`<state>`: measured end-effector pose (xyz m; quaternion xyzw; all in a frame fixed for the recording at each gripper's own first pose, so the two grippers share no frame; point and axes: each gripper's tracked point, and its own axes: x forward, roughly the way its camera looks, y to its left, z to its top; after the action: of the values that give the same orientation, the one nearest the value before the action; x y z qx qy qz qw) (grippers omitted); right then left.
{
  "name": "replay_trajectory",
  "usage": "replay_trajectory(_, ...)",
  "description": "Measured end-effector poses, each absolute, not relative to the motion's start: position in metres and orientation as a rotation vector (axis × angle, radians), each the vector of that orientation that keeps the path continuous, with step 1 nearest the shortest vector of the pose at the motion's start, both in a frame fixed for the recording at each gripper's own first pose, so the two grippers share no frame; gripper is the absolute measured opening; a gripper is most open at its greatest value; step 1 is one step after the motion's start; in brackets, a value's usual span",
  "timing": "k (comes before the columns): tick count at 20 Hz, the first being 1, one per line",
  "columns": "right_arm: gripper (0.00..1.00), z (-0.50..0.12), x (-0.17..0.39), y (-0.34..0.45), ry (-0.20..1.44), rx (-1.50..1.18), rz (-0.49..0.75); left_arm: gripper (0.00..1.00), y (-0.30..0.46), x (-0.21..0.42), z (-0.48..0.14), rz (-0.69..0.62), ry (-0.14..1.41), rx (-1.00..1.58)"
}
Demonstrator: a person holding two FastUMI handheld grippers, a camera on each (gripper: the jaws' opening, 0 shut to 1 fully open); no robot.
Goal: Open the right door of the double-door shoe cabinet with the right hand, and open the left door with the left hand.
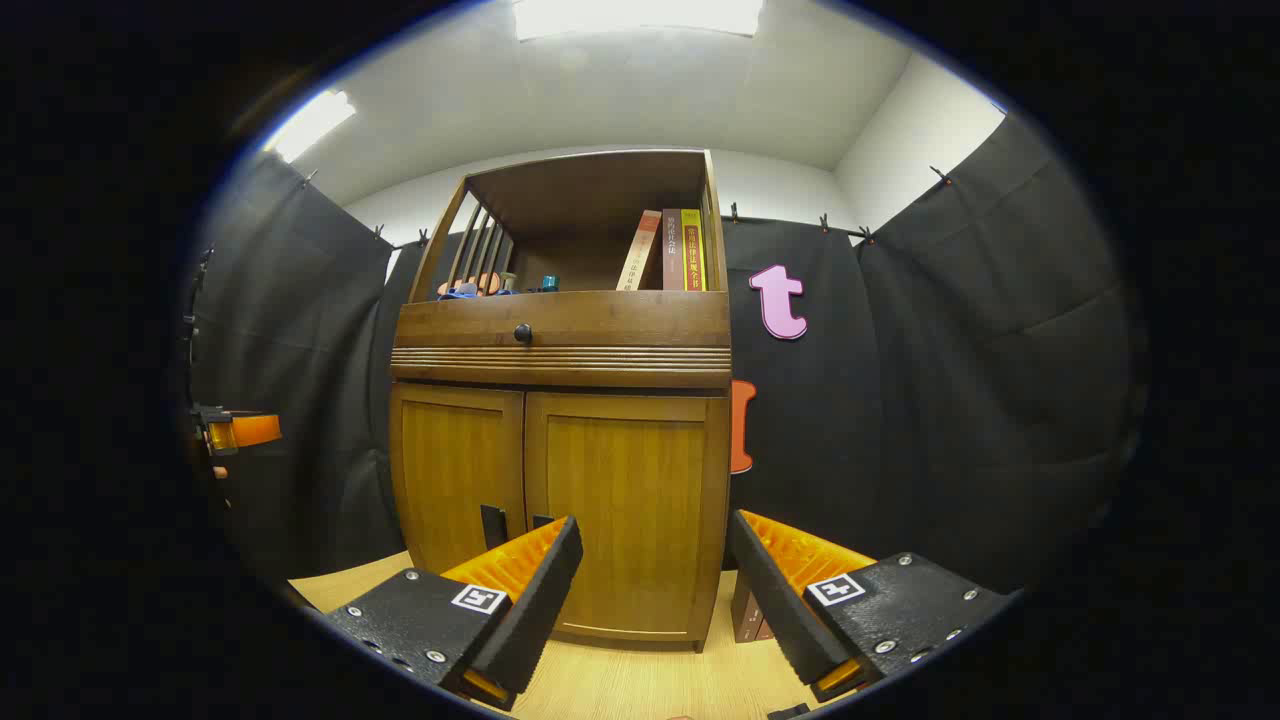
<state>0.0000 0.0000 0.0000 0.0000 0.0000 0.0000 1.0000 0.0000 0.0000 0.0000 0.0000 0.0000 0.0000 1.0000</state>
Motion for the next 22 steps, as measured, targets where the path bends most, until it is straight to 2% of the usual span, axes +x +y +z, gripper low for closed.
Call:
replay_trajectory(1, 0.94, 0.000, 0.000, -0.002, 0.000, 0.000, -0.003, 0.95, 0.000, 0.000, 0.001, 0.001, -0.003, 0.003)
replay_trajectory(7, 0.94, 0.003, -0.003, -0.003, -0.007, -0.005, -0.014, 0.95, -0.001, -0.001, 0.000, -0.006, -0.004, 0.005)
replay_trajectory(9, 0.94, 0.003, -0.003, -0.003, -0.007, -0.007, -0.016, 0.98, -0.001, 0.000, -0.001, -0.008, -0.002, 0.001)
replay_trajectory(10, 0.94, 0.003, -0.003, -0.003, -0.006, -0.009, -0.016, 0.95, 0.000, 0.000, -0.002, -0.008, -0.002, 0.001)
replay_trajectory(22, 0.94, -0.018, 0.008, 0.014, 0.030, -0.021, -0.001, 0.95, 0.006, -0.002, -0.001, -0.006, -0.010, 0.000)
